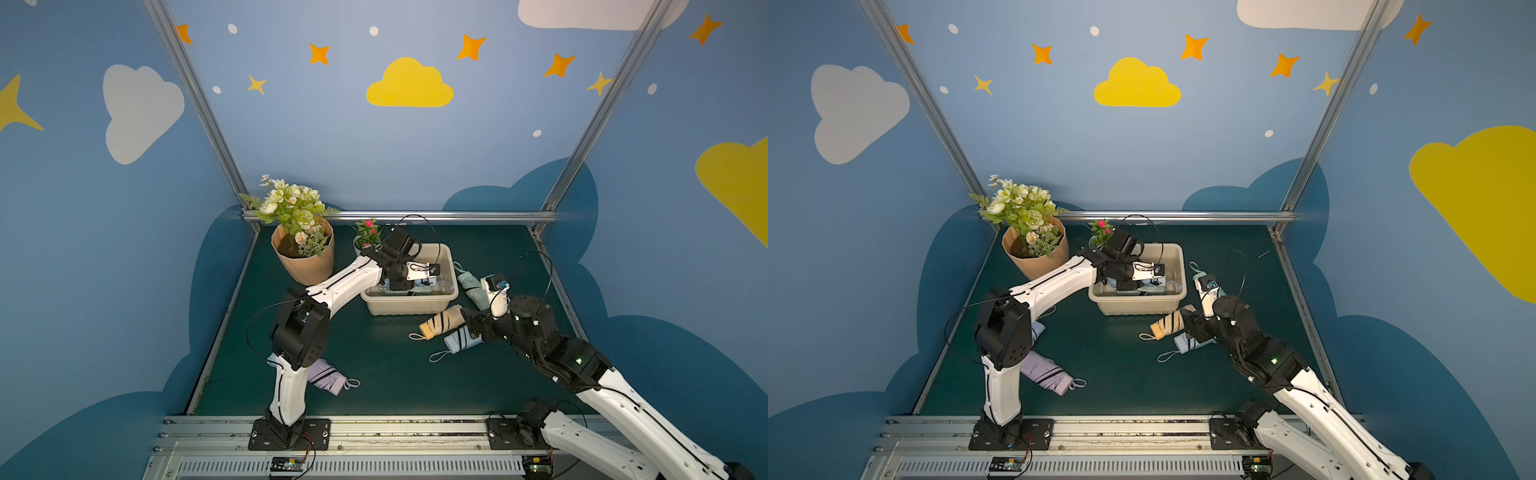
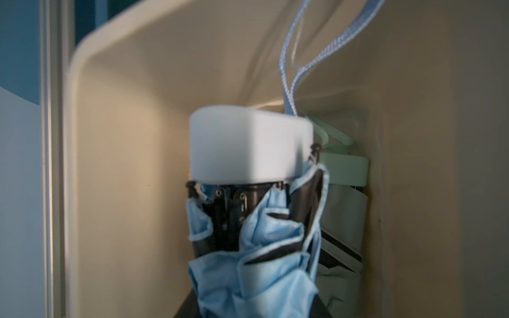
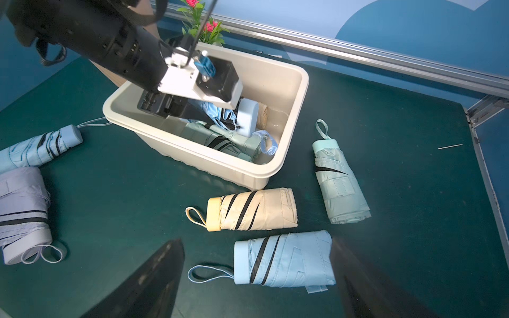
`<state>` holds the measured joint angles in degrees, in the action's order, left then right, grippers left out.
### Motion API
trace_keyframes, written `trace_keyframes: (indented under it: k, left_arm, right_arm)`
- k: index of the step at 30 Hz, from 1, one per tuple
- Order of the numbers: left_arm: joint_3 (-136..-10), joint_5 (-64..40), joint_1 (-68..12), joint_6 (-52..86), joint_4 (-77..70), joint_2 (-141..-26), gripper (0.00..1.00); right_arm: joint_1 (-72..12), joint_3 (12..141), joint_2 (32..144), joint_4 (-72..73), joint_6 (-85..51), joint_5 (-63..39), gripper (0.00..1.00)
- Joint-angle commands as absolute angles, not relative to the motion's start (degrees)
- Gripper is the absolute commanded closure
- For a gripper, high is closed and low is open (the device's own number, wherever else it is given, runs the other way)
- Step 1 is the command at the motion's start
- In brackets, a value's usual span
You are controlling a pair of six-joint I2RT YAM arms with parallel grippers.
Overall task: Put the umbrella into the storage box
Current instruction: Place the umbrella in the storage box.
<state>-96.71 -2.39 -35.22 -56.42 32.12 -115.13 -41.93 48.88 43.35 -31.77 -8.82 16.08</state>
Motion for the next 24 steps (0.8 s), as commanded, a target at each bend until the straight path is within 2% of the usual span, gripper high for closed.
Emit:
trace_keyframes:
  k: [1,2,5,8,10,13,18,24]
  left_arm:
    - [-99.40,-0.74,-35.04,-57.22,32.66,-115.75,0.66]
    - [-99.49,-0.58,-35.04,-57.21,32.62,-116.34,0.62]
    - [-99.58,0.29,-35.01,-56.80,32.52,-117.68,0.42]
    - [-99.65,1.29,-35.07,-54.93,30.70,-117.72,0.34]
    - [-100.32,1.40,-35.06,-53.97,29.95,-117.50,0.22]
    - [-102.04,1.41,-35.07,-52.13,29.56,-116.49,0.11]
    - [-101.77,0.64,-35.06,-49.33,26.74,-111.67,0.08]
    - [-95.68,1.49,-34.99,-40.61,16.98,-100.09,0.05]
  right_arm:
    - [-41.72,49.11,42.63,-32.78,-9.32,17.27,0.11]
    - [-41.75,49.13,42.82,-32.78,-9.31,17.19,0.12]
    - [-41.68,49.39,43.19,-32.85,-9.13,17.17,0.12]
    - [-41.73,49.57,43.36,-33.00,-8.76,17.14,0.12]
    - [-41.74,49.66,43.41,-33.14,-8.63,17.24,0.11]
    - [-41.66,49.66,43.45,-33.14,-8.39,17.18,0.11]
    - [-41.65,49.66,44.18,-33.13,-9.02,16.24,0.11]
    - [-41.48,49.88,46.48,-33.85,-14.59,15.53,0.11]
